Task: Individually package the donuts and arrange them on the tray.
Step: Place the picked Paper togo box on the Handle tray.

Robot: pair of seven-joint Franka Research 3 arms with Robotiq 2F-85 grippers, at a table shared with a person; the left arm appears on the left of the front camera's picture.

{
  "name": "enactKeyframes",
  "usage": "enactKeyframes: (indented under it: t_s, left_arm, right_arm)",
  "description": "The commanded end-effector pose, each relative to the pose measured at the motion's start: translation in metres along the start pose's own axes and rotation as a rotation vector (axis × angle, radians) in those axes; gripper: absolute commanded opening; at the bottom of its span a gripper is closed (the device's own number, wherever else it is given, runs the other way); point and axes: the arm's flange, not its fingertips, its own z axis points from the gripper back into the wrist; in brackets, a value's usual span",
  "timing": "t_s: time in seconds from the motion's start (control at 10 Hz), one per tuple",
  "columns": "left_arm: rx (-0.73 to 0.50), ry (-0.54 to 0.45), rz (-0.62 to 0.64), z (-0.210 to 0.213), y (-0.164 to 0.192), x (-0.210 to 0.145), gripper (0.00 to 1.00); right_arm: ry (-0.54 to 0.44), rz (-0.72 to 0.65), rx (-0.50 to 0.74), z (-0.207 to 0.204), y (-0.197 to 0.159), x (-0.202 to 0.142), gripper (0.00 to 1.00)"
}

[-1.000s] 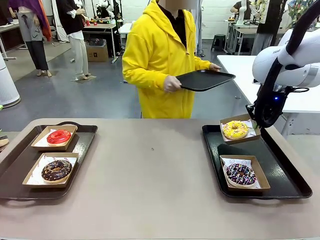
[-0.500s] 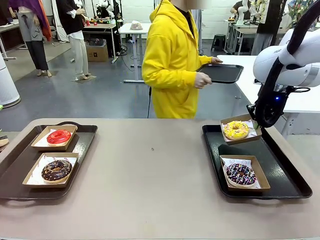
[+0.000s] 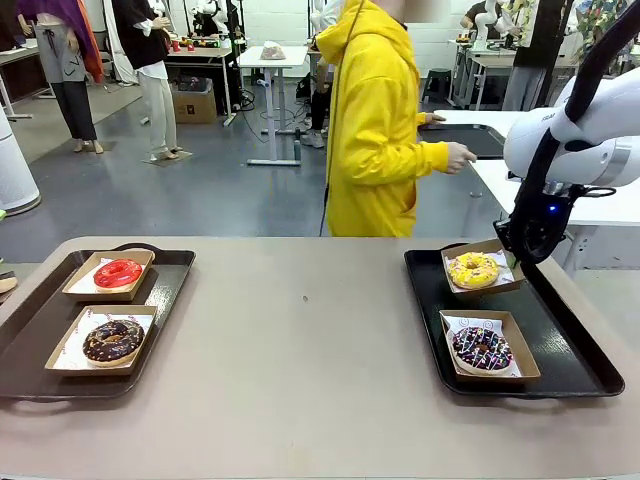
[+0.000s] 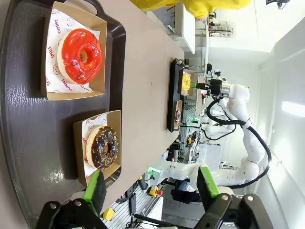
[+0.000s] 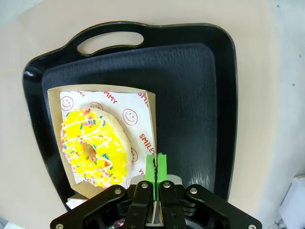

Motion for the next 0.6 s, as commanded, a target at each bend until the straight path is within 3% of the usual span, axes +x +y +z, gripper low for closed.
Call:
enactKeyframes:
  t_s: [0.0,0.4,0.5]
  left_arm:
    - [0.01,0.004,-0.005,0.002,-0.002,-0.003,1.0]
    - [0.01,0.004,-0.005,0.002,-0.002,-0.003,1.0]
    - [0.01,0.004,-0.005,0.002,-0.002,-0.003,1.0]
  right_arm:
    - [0.002,0.01,0.027,-0.011,-0.004,0.017,0.01]
    - [0.014,0.035,0.029,-0.027,-0.004,0.026,0.01]
    - [0.015,0.045,0.032,-0.027,-0.005,0.026,0.09]
